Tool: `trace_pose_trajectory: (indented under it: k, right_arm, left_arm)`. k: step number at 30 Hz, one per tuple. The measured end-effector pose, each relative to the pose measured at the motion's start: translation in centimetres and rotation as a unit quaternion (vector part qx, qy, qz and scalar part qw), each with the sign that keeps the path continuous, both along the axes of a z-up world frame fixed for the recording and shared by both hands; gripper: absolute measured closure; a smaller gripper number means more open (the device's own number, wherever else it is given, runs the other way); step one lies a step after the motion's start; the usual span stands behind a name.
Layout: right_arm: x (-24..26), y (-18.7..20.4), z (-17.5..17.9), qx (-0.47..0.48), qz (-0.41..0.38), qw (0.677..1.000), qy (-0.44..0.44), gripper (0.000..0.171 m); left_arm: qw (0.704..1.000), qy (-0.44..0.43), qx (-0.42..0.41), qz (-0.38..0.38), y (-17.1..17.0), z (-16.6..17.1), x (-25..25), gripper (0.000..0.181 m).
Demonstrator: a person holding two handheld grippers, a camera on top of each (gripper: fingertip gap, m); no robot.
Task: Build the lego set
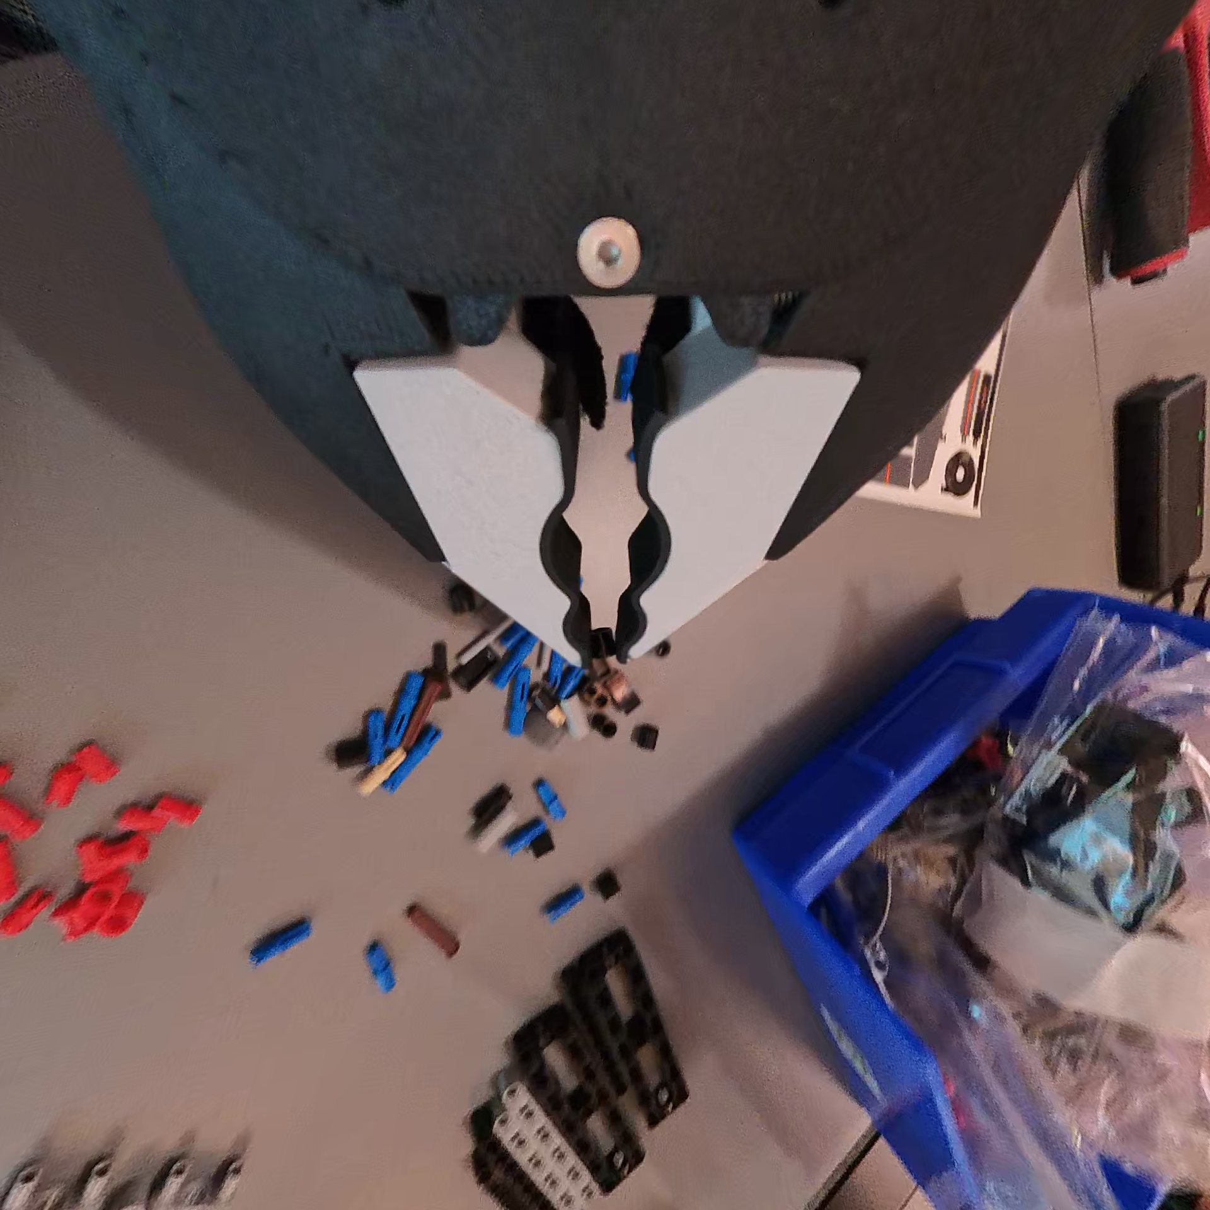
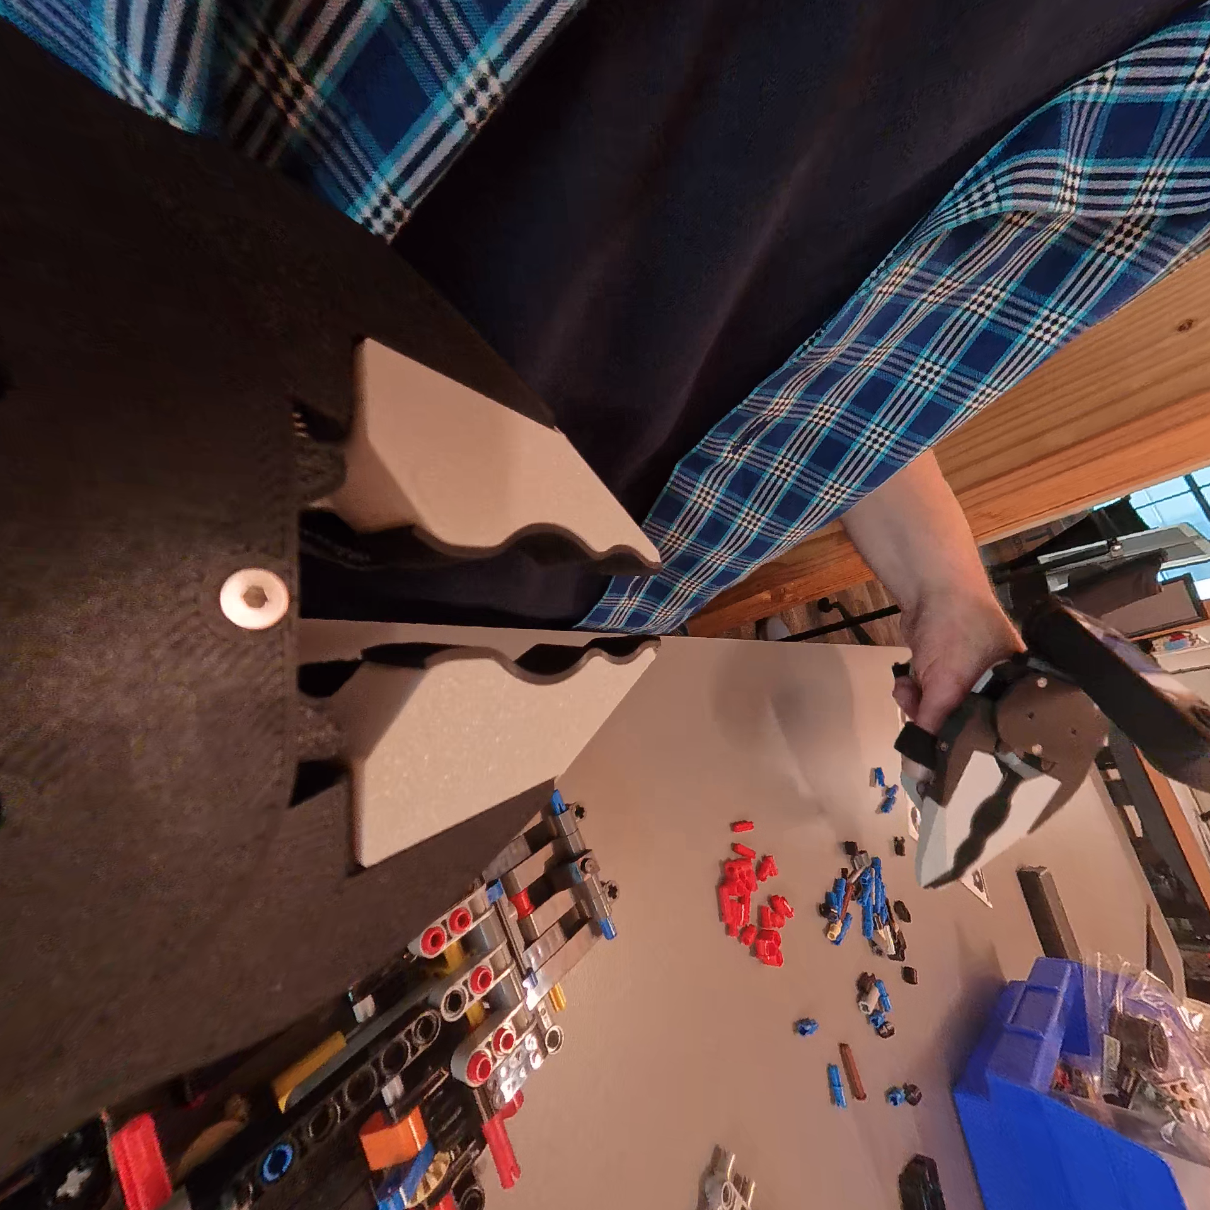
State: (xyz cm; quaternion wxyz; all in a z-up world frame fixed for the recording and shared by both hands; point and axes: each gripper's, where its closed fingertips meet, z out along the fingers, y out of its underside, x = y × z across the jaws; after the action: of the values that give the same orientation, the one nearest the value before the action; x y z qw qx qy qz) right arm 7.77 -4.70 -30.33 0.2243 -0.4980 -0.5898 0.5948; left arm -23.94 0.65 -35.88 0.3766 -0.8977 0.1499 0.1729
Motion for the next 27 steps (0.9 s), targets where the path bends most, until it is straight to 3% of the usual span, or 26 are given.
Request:
trace_pose_trajectory:
  k: [1,17,23,27]
  right_arm:
    - [0.0,0.0,0.0,0.0,0.0,1.0,0.0,0.156]
    - [-0.2,-0.1,0.2,0.018,-0.007,1.0,0.006,0.156]
    - [-0.3,-0.4,0.6,0.024,-0.004,1.0,0.013,0.156]
    - [-0.1,-0.6,0.9,0.025,-0.003,0.999,0.019,0.156]
  left_arm:
    - [1.0,0.001,0.0,-0.009,0.6,0.1,0.4,0.177]
    - [0.99,-0.028,0.03,-0.136,8.1,3.1,7.7,0.177]
    - [0.964,-0.052,0.016,-0.261,12.7,4.3,16.2,0.177]
    - [0.933,-0.051,-0.014,-0.357,16.8,3.1,23.7,0.177]
